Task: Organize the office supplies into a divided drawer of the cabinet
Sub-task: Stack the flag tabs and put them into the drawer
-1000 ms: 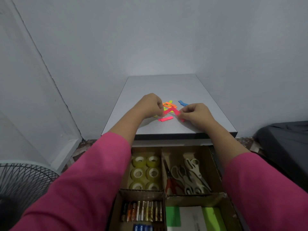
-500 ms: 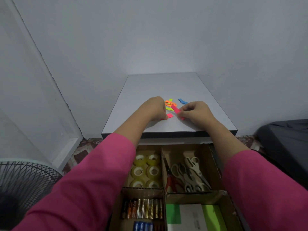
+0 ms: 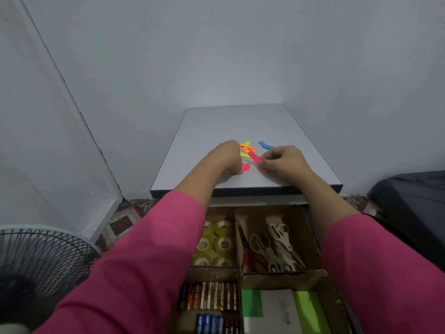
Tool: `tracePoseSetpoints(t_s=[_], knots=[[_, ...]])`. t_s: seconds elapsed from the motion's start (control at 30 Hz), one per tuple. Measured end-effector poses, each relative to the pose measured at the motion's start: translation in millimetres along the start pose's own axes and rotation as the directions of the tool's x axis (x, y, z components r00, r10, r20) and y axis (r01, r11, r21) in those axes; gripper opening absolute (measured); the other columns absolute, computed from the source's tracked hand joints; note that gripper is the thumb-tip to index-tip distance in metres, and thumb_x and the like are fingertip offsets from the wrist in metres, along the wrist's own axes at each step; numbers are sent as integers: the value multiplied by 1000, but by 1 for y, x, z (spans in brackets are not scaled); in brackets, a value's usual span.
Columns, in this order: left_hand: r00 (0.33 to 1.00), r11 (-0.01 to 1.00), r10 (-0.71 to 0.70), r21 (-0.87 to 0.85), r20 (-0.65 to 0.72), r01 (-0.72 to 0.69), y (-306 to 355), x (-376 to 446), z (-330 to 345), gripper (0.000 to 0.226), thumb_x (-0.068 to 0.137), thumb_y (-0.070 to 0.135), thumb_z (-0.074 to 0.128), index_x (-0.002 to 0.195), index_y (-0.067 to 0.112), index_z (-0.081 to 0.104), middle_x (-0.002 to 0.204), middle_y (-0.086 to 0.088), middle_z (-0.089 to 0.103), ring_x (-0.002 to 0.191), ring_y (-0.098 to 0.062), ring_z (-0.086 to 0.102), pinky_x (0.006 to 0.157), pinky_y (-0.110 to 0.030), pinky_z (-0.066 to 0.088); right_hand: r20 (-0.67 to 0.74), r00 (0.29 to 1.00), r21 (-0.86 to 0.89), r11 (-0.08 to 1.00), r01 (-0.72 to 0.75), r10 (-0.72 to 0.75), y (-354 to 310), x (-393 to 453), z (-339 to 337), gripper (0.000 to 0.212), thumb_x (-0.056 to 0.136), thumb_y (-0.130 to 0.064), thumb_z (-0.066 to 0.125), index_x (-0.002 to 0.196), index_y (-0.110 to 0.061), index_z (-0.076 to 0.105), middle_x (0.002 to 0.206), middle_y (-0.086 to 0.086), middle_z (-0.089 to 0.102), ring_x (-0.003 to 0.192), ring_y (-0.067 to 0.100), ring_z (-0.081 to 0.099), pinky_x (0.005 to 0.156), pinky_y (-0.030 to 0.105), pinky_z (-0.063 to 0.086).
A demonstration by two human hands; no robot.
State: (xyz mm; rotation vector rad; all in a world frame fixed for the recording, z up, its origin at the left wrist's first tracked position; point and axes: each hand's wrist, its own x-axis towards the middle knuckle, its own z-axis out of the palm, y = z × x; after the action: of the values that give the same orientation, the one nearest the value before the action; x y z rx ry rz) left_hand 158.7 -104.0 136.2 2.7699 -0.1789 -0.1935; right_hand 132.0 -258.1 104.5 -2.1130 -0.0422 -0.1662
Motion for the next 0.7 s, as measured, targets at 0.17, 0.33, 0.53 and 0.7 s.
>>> tracePoseSetpoints(t_s=[0.17,0.33,0.53,0.7], knots=[[1000,999,-8,-51,-19,7,-1,-1,3,33,82,16,72,111,2,62,110,-16,64,105,-28,59,93,-37,50,-7,1000,-15,1000,-4,4,1,-1,1,6,83,-15,70,79,-19,72,82,-8,65,81,9,58,63,16,44],[997,990,9,-138,-75,-19,-10,-8,5,26,84,12,67,107,-1,65,86,-9,63,77,-21,61,70,-28,52,2,1000,-24,1000,15,-15,-1,-6,2,5,84,-16,70,87,-16,73,82,-7,65,82,9,58,64,16,46],[989,958,5,-283,-148,-47,-7,-48,13,7,86,9,65,89,5,70,94,-12,65,88,-22,61,82,-36,53,39,999,-16,999,36,-35,-7,-32,-2,4,84,-14,69,85,-17,72,83,-4,68,81,9,62,66,19,50],[978,838,8,-532,-211,-122,-12,-109,34,4,85,13,69,84,15,65,79,-1,66,77,-14,62,73,-29,52,-23,999,133,991,29,-26,-8,-96,-6,2,82,-18,73,84,-18,74,78,-2,72,76,8,67,71,21,53]])
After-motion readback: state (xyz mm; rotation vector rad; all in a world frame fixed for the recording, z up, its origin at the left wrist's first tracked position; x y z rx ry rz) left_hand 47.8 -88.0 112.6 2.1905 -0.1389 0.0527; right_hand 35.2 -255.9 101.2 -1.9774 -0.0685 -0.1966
